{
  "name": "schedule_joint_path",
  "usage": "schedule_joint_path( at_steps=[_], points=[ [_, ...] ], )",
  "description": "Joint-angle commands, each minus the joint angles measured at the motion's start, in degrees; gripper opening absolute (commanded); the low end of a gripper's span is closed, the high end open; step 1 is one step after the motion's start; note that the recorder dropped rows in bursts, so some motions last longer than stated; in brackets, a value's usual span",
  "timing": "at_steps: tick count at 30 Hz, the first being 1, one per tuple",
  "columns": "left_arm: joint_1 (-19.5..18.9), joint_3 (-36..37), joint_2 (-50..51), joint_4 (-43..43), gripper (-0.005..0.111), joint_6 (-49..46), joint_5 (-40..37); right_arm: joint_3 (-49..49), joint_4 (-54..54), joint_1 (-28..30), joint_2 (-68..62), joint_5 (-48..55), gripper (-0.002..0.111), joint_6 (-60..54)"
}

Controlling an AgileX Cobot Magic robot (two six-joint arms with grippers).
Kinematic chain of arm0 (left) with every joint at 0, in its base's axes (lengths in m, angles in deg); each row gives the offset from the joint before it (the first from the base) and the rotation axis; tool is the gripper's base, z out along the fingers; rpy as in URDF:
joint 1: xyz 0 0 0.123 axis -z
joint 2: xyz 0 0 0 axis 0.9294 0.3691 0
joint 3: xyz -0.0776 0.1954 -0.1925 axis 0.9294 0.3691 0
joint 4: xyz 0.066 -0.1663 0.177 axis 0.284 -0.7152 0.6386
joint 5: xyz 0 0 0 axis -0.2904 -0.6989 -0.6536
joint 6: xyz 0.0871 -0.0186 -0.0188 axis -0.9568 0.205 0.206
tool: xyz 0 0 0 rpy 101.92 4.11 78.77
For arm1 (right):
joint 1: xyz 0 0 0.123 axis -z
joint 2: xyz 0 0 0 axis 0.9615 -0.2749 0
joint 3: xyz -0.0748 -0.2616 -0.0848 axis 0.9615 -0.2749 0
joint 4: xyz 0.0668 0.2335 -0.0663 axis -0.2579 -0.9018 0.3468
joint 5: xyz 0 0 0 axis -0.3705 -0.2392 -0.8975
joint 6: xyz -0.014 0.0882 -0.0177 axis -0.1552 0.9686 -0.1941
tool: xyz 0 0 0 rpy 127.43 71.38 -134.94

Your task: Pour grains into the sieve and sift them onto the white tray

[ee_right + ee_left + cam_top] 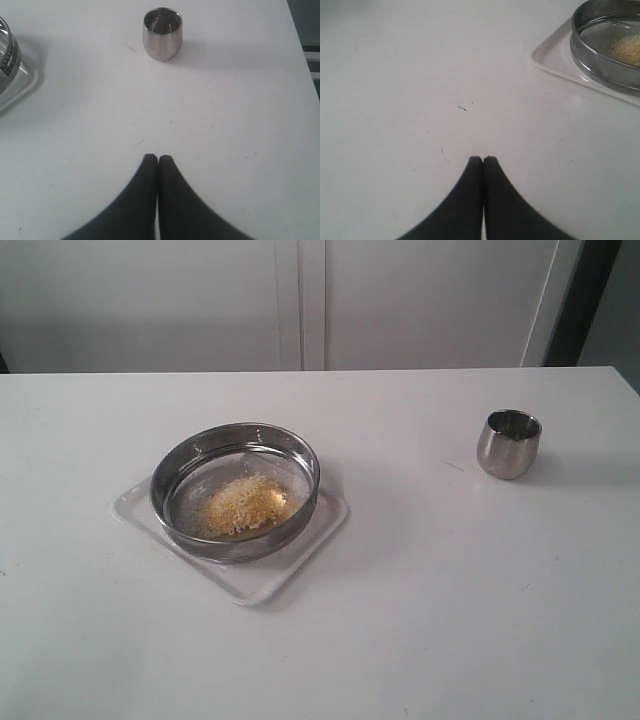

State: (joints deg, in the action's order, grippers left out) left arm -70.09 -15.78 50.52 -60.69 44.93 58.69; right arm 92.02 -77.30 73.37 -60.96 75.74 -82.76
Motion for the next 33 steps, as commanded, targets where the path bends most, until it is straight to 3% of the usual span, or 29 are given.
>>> schedule_joint_path(
  at_steps=[1,22,33],
  points=[
    [0.16,0.21,-0.26,-0.36,0.000,0.19,-0.01,-0.21,-0.13,0.11,0.33,-0.22,0.000,0.23],
    [0.16,0.21,-0.26,-0.36,0.000,0.19,-0.01,-0.21,-0.13,0.11,0.33,-0.33,0.000,0.22],
    [0.17,0.21,-0.26,0.46,0.000,-9.01,-0.01,-0.21,-0.13,0.11,0.33,-0.33,0.000,0.22]
  ],
)
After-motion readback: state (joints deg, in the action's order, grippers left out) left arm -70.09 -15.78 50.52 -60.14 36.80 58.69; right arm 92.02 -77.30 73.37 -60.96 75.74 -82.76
